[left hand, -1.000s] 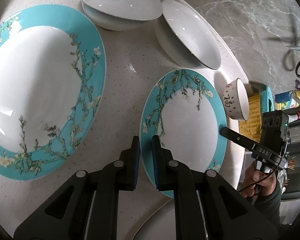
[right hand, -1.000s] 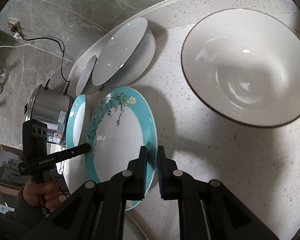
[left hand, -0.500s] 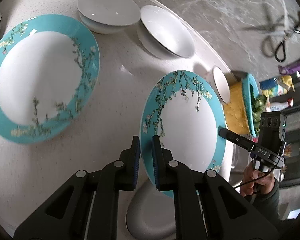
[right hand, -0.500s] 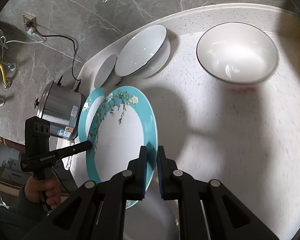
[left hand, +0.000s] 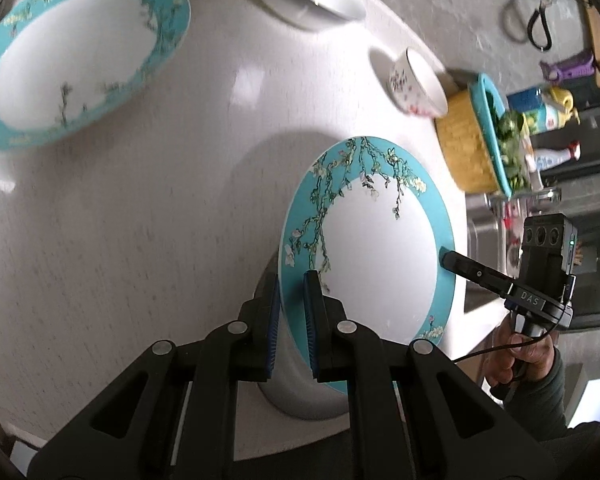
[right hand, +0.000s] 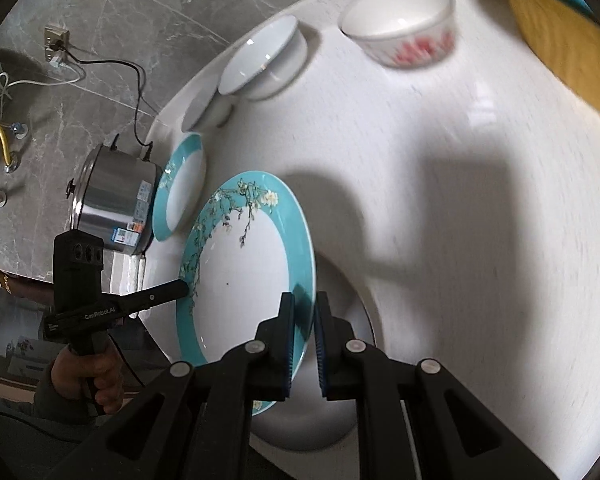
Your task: Organize plates and bowls
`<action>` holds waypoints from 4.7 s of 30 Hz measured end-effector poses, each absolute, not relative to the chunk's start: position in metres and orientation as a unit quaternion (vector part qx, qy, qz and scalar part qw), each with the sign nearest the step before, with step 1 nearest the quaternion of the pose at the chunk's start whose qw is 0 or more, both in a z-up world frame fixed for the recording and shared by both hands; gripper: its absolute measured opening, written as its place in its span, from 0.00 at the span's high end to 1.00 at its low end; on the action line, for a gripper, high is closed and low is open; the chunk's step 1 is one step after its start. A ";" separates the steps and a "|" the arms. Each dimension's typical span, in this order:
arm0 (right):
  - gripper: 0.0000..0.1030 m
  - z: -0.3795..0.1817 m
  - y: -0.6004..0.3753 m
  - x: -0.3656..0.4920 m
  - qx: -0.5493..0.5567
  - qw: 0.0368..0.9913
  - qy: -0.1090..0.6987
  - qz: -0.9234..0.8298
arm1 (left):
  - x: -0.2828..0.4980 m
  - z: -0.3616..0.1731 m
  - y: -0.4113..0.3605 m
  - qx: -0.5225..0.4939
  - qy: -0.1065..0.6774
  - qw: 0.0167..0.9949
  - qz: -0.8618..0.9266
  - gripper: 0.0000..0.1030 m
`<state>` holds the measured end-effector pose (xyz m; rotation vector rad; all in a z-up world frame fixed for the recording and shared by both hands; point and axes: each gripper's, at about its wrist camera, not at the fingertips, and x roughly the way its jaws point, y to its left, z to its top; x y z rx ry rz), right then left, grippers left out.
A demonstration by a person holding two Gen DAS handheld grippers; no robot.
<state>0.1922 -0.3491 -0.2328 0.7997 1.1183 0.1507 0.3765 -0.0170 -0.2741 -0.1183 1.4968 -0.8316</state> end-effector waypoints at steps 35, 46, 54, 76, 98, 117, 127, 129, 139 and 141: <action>0.80 -0.249 -0.295 0.166 0.183 0.797 0.576 0.000 | 0.331 -0.296 -0.045 0.097 0.638 0.670 -0.368 0.85; 0.81 -0.250 -0.284 0.171 0.121 0.791 0.598 -0.044 | 0.318 -0.291 -0.077 0.166 0.616 0.677 -0.367 0.81; 0.74 -0.251 -0.288 0.174 0.134 0.790 0.597 -0.043 | 0.314 -0.291 -0.081 0.185 0.605 0.682 -0.368 0.80; 0.16 -0.171 -0.283 0.334 0.307 0.835 0.436 0.133 | 0.476 -0.270 0.076 -0.084 0.583 0.781 -0.208 0.18; 0.33 -0.252 -0.208 0.493 0.284 0.785 0.512 0.203 | 0.540 -0.323 0.110 -0.194 0.569 0.783 -0.157 0.20; 0.53 -0.265 -0.193 0.516 0.259 0.771 0.532 0.234 | 0.553 -0.323 0.123 -0.215 0.556 0.785 -0.167 0.50; 0.90 -0.274 -0.203 0.519 0.273 0.761 0.549 0.213 | 0.557 -0.325 0.130 -0.231 0.558 0.783 -0.151 0.68; 0.92 -0.274 -0.204 0.518 0.269 0.763 0.550 0.208 | 0.555 -0.326 0.133 -0.226 0.557 0.788 -0.138 0.78; 0.92 -0.273 -0.205 0.510 0.265 0.764 0.553 0.200 | 0.555 -0.326 0.136 -0.211 0.560 0.791 -0.127 0.90; 0.92 -0.271 -0.207 0.506 0.261 0.767 0.551 0.198 | 0.555 -0.326 0.134 -0.207 0.561 0.791 -0.129 0.90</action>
